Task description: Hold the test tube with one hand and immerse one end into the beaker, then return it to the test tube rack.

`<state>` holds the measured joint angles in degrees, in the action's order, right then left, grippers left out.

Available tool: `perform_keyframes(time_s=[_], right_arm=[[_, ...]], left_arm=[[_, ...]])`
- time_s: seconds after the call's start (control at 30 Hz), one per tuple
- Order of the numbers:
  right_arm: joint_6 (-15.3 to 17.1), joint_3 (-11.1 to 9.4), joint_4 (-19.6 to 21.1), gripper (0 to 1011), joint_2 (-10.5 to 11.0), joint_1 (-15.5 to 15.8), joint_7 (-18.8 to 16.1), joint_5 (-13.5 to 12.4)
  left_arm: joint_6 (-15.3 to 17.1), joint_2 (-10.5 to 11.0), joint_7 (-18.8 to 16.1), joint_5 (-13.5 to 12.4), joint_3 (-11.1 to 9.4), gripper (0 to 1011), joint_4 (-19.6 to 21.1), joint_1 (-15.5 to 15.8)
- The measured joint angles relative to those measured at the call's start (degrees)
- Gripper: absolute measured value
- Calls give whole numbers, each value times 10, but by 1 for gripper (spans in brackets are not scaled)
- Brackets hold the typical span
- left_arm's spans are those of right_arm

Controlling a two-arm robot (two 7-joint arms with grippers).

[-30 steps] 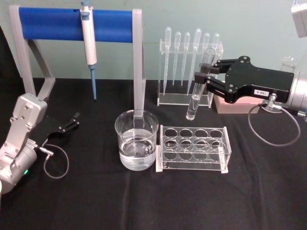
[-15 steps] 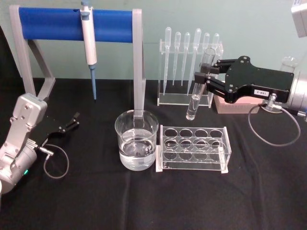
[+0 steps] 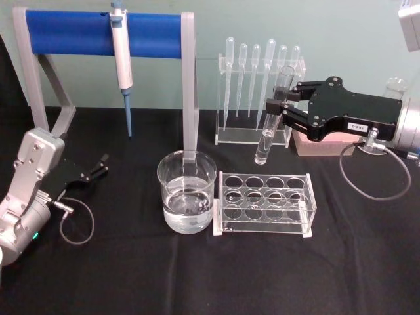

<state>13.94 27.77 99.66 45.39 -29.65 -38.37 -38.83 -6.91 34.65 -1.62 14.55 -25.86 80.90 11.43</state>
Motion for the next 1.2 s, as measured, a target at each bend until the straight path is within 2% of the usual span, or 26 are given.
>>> perform_keyframes(time_s=[1.2], right_arm=[[0, 0, 0, 242, 0, 0, 0, 0]], left_arm=[[0, 0, 0, 0, 0, 1000, 0, 0]])
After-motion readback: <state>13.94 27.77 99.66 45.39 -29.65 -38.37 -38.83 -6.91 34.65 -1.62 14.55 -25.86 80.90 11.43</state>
